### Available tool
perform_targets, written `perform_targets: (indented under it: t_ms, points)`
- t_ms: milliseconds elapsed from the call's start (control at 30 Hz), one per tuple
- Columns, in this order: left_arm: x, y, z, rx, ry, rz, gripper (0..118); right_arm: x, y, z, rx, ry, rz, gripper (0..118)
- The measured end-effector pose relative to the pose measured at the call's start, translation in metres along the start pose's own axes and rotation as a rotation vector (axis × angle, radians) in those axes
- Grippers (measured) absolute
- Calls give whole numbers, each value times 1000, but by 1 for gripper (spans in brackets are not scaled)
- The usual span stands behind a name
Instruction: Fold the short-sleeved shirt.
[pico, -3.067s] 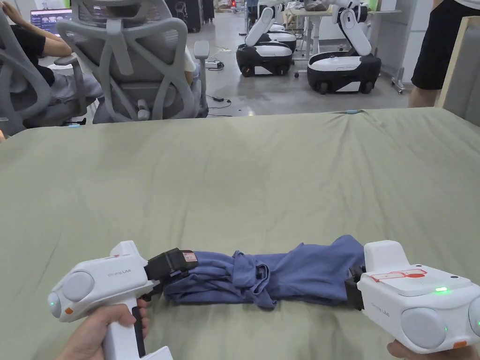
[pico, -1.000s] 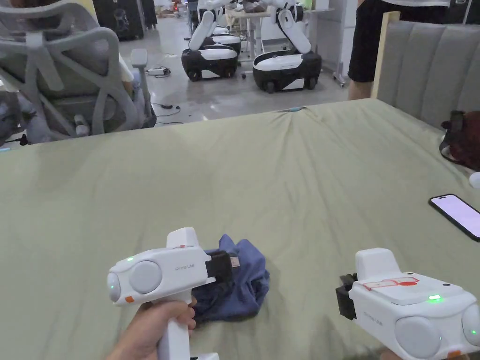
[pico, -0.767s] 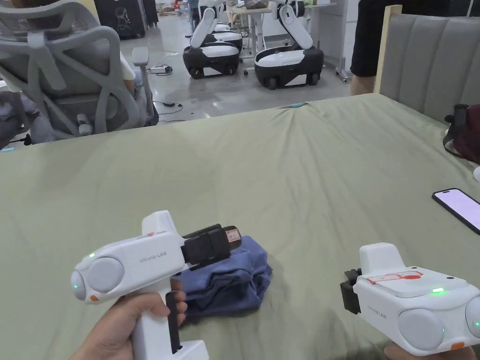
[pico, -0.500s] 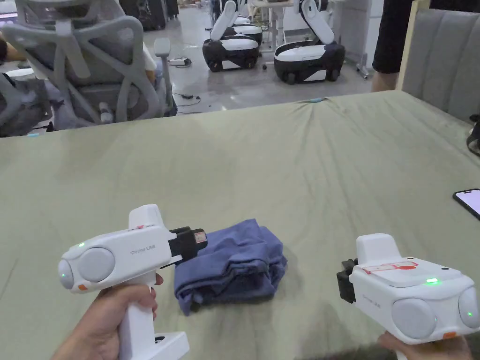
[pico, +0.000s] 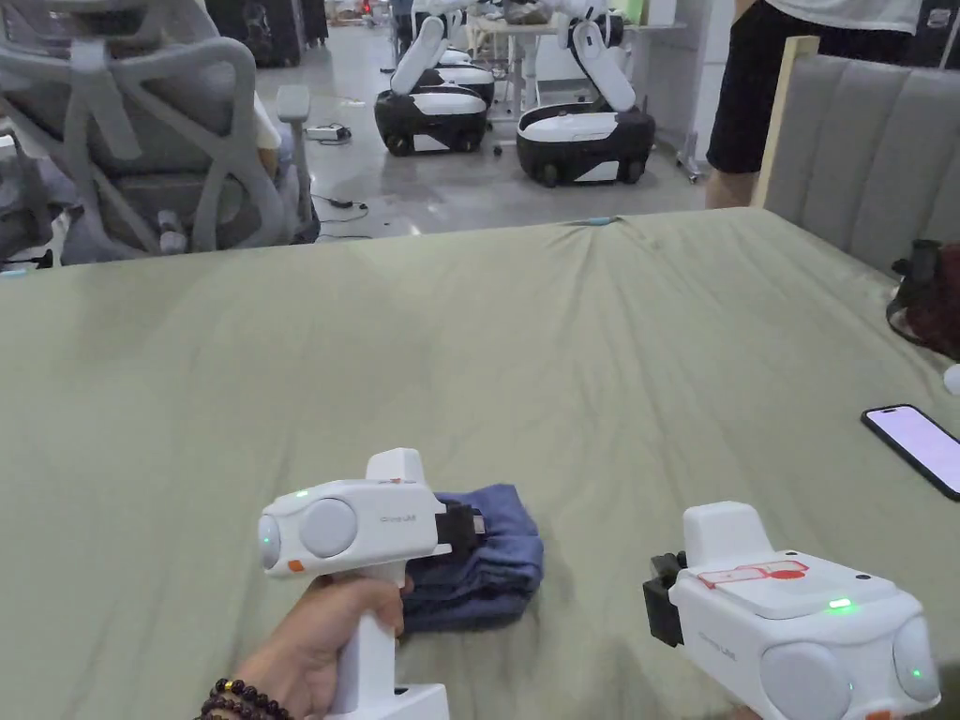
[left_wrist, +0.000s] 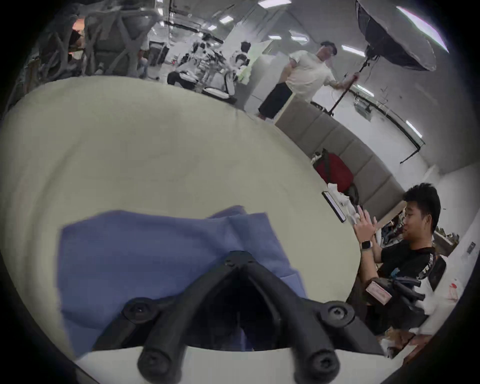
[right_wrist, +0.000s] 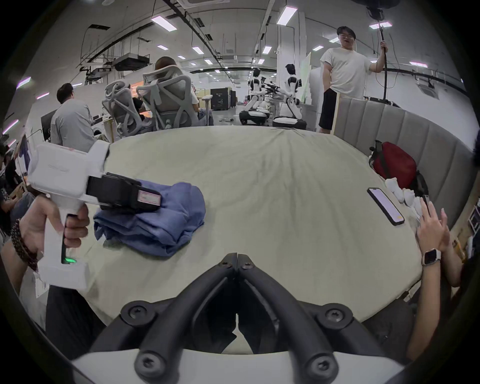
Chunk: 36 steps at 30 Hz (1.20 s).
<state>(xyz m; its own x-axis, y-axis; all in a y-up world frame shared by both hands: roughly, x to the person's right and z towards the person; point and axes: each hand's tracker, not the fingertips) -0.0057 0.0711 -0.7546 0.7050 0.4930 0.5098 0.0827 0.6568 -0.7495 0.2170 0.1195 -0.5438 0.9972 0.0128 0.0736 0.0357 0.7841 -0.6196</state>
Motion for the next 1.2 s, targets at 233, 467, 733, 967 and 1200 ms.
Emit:
perform_targets:
  t_ms: [233,467,733,967,1200]
  points:
    - [21,-5,-7,-19,-21,-46,0,6,-4,-9,-31,54,-36,0]
    - [-3,3,77,155,-11,16,0,-45,53,-43,23,190,19,0]
    - [-65,-14,144,163,87,93,9,-63,65,-130,-167,325,-144,0]
    - [-82,-23,123,167,84,172,112,-60,51,-138,-127,318,-125,0]
    - [-80,-14,67,54,39,244,80,-57,48,-137,-110,323,-108,0]
